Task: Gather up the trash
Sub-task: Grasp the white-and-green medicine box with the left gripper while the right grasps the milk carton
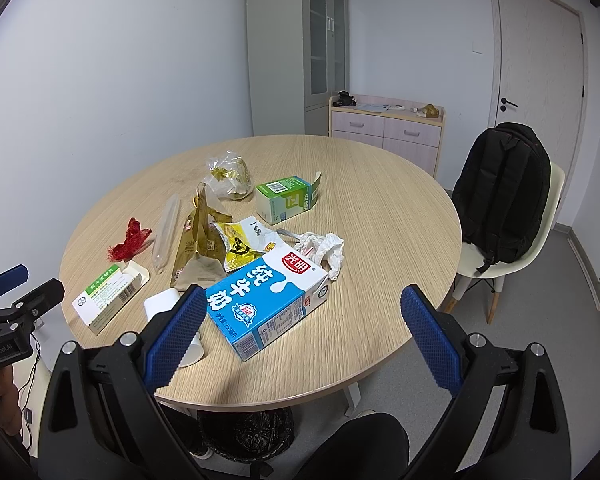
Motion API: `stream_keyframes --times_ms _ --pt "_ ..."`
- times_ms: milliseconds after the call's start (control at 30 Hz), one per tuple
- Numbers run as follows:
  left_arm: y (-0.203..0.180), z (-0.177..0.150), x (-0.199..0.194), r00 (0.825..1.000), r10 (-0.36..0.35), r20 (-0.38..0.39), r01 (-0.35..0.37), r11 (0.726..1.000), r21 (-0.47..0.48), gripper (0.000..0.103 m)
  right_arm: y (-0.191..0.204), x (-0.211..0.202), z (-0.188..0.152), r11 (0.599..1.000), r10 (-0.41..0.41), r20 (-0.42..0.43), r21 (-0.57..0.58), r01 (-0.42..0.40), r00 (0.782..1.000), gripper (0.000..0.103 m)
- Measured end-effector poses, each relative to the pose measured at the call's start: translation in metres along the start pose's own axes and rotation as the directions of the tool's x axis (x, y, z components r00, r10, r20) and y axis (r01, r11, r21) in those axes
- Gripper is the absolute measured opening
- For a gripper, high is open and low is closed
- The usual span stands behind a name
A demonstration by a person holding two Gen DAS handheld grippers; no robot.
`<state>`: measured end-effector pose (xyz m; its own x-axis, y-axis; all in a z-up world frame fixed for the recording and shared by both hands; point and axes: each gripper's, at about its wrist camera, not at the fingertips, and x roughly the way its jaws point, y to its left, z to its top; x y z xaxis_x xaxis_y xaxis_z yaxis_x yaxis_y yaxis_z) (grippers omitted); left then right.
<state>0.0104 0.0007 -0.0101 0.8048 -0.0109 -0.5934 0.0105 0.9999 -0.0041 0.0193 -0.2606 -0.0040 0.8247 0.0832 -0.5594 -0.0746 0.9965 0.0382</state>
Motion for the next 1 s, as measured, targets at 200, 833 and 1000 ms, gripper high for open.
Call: stream_keyframes --times_ms 200,833,1000 --pt "0.007 0.000 0.027 0.998 -0.004 -0.065 0.005 1.000 0.009 0.097 0.002 0.015 0.003 0.999 0.022 -0.055 0.036 -0.020 0.998 0.093" --pt "0.026 0.003 0.115 0.975 0.036 -0.220 -0.028 0.999 0.039 0.093 0.030 0.123 0.017 0.989 -0.020 -0.327 0.133 0.067 0.945 0.089" --pt "0.025 0.002 0.124 0.969 0.028 -0.246 -0.019 0.999 0.041 0.084 0.033 0.130 0.021 0.986 -0.024 -0.354 0.147 0.081 0.935 0.089"
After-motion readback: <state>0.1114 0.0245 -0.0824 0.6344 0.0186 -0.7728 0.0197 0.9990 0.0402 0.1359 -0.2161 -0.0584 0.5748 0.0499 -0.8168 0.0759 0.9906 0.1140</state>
